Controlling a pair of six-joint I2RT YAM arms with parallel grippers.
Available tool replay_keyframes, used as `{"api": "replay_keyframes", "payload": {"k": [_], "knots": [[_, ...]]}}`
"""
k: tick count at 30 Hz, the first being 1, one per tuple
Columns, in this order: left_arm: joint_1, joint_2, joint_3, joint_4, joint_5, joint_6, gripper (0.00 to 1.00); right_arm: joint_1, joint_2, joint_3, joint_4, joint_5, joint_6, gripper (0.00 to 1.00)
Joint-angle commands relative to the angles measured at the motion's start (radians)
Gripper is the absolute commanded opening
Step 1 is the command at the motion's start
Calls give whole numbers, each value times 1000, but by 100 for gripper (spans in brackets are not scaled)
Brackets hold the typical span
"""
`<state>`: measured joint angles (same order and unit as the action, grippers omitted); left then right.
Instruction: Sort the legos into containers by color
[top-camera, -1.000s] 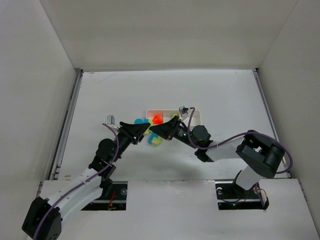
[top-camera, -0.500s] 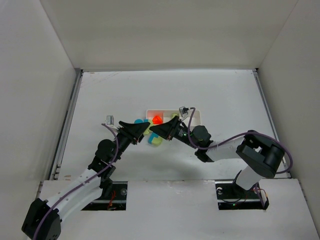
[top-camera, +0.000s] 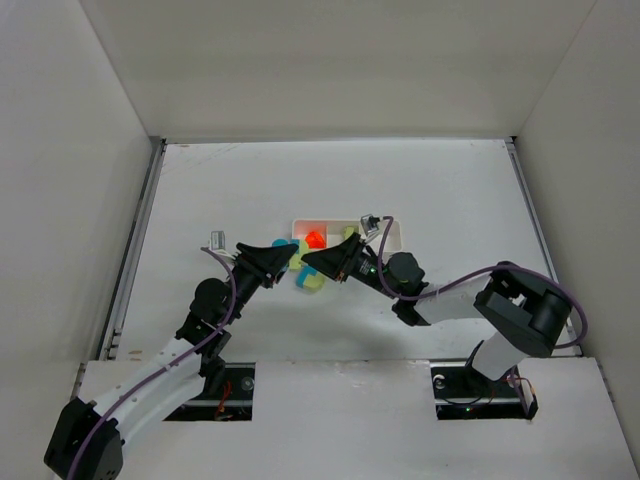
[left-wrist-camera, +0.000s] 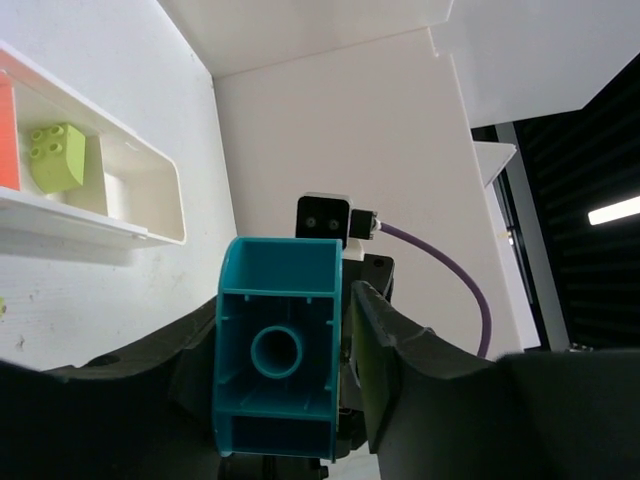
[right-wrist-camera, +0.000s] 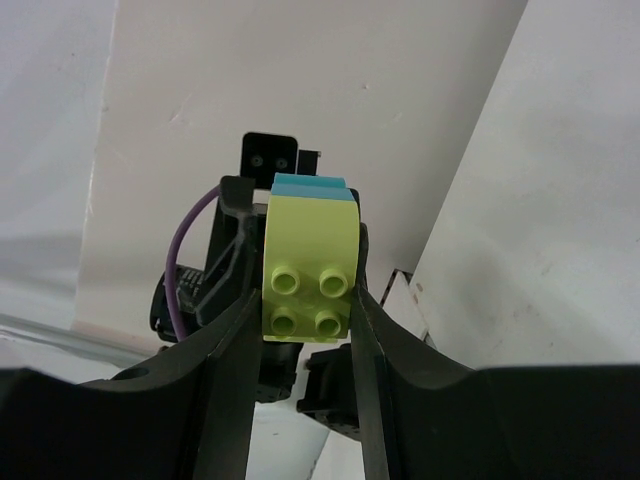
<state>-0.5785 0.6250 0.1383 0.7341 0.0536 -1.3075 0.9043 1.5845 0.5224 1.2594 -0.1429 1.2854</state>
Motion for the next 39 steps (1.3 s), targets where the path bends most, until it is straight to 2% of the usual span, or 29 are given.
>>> {"api": "replay_keyframes", "payload": {"k": [1,5,10,13,24,27,31,35,39], "knots": [[6,-7,4,39,-8,22,38,-5,-21,-1,84,9,6,32],[-5,4,9,39,-5,25,33,-11,-11,1,89,2,22,32],[6,-4,7,31,3,31,16,-20,-18,-9,92,3,28,32],[10,-11,14,5,9,51,10,-40,-40,-22,90,2,32,32],[76,-99,21,-156,29,126,8,-140,-147,-96,-6,-32,-1,32],[95,-88,30,-162,45,126,9,-190,-176,-88,-124,-35,-70,32],[78,-47,32,-145,29,119,10,-250,-216,-9,-455,15,-239,32],[68,-15,37,-127,2,117,11,-241,-222,141,-828,228,-480,33],[67,19,46,-104,0,111,12,-186,-160,257,-979,364,-609,33]]}}
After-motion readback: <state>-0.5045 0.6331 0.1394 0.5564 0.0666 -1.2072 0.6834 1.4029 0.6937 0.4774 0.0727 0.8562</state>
